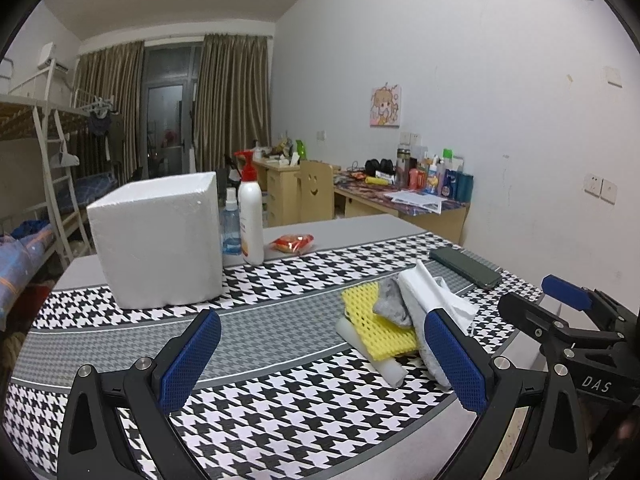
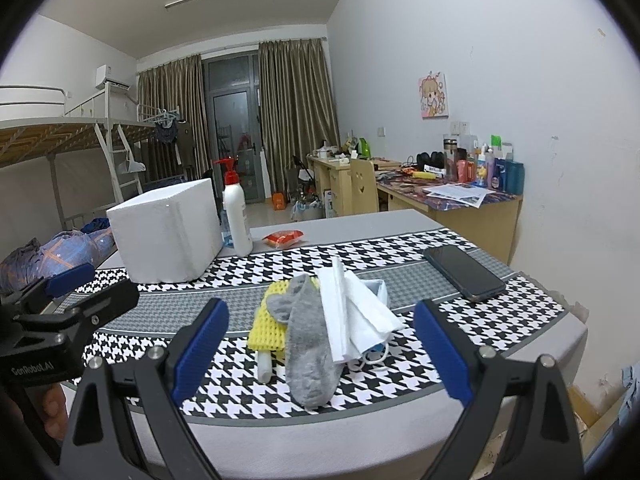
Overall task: Organize soft objects
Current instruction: 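Lower the right gripper onto the white paper towel and close it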
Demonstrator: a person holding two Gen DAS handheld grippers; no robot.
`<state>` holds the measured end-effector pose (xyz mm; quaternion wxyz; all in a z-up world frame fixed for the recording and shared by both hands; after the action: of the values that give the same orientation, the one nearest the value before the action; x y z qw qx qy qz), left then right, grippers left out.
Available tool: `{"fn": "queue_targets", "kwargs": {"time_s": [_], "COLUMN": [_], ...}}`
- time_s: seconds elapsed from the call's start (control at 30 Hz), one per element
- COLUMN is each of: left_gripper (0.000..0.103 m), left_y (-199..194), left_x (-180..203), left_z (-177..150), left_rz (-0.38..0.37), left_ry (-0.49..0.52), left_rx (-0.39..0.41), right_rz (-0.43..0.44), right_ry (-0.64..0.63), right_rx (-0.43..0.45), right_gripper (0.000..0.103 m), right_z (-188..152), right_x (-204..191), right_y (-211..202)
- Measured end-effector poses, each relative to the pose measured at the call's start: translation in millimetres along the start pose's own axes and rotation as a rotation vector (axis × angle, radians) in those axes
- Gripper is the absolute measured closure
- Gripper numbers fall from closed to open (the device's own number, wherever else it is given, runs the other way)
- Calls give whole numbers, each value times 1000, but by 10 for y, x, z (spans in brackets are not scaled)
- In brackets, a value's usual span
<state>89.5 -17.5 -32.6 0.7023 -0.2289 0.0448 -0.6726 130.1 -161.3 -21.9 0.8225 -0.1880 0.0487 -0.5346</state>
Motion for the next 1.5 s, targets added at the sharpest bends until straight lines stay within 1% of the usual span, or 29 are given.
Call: {"fn": "queue_targets", "kwargs": {"time_s": [0.6,1.1,1.5], "left_gripper": [1,1,1], "left_y": [441,774,915], "left_x": [92,116,137], "left_z": [-60,-163,-183], "left_rz": [4,19,13], "left_ry": [-9,-29,-43], "left_rx": [-108,-192,-226], "right_rz": [8,35,47], "right_ry": [8,3,-9], "right_rx": [-86,-160,-209], "right_gripper": [7,7,8], "right_z": [-60,-142,-136], "right_x": [253,357,388], "right_y": [371,651,897]}}
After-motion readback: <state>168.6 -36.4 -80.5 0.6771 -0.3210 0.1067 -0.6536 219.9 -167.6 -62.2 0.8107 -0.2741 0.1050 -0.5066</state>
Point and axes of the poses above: each gripper's, at about its wrist camera, not at the fingertips, and y roughly the way its jaws point, x to its right, z to its top, the point moved 2 cm from there along y, roughly the way its jaws point, and after that the axes turned 12 degrees about -y, right-handed, at the moved point
